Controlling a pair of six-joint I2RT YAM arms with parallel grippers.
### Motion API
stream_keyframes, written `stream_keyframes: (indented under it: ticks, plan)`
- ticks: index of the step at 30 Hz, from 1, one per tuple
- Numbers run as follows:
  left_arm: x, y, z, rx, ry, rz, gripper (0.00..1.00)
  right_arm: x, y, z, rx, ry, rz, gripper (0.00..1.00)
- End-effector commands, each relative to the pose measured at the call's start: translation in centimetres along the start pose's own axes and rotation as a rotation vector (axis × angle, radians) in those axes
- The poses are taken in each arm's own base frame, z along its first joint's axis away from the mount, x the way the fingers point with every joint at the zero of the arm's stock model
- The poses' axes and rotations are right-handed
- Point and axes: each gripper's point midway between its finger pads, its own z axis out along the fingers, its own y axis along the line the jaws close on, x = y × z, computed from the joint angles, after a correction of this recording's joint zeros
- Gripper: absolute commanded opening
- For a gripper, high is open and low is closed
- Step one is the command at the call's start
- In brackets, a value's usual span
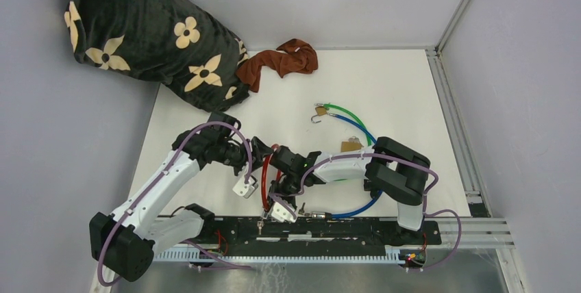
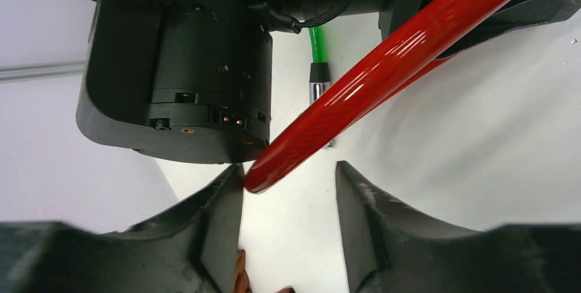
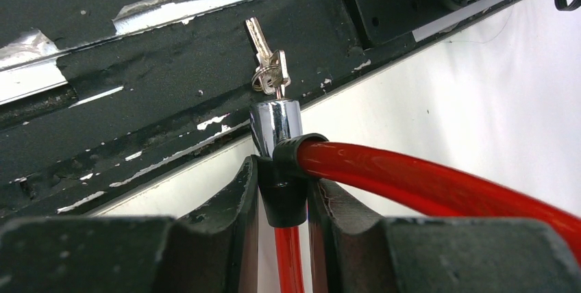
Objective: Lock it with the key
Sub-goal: Adjust the lock.
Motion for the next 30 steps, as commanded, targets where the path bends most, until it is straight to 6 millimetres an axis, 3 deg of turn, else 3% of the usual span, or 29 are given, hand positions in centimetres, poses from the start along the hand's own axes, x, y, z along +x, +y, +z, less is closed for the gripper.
stream_keyframes:
  ticks: [1, 5, 7, 11, 15, 16, 24, 30]
  plan:
    - [-3.0, -0.9, 1.0, 0.064, -0.104, 0.521, 0.49, -0.5, -5.4, -1.6, 0.13, -0.002, -0.141, 0.0]
    - [-2.9, -2.1, 0.9, 0.11, -0.098, 0.501, 0.14, -0.3, -5.9, -2.2, 0.152, 0.014, -0.142, 0.0]
    - [-2.9, -2.3, 0.8, 0.12, -0.092, 0.496, 0.03, 0.0, -5.8, -2.5, 0.169, 0.026, -0.136, 0.0]
    - [-2.6, -2.3, 0.2, 0.146, -0.063, 0.484, 0.02, 0.5, -6.0, -3.7, 0.243, 0.068, -0.136, 0.08]
    - [-1.5, -2.3, -0.6, 0.185, 0.009, 0.459, 0.02, 1.6, -5.0, -4.9, 0.29, 0.164, -0.136, 0.45]
    - [-1.4, -2.2, -0.8, 0.187, 0.024, 0.453, 0.02, 1.6, -4.9, -5.3, 0.307, 0.18, -0.138, 0.48]
    - [0.2, -2.1, -1.2, 0.177, 0.122, 0.42, 0.02, 2.3, -3.2, -7.5, 0.398, 0.273, -0.092, 0.61]
    - [1.5, -2.1, -1.5, 0.172, 0.194, 0.389, 0.02, 1.5, -2.7, -11.0, 0.568, 0.339, -0.008, 0.64]
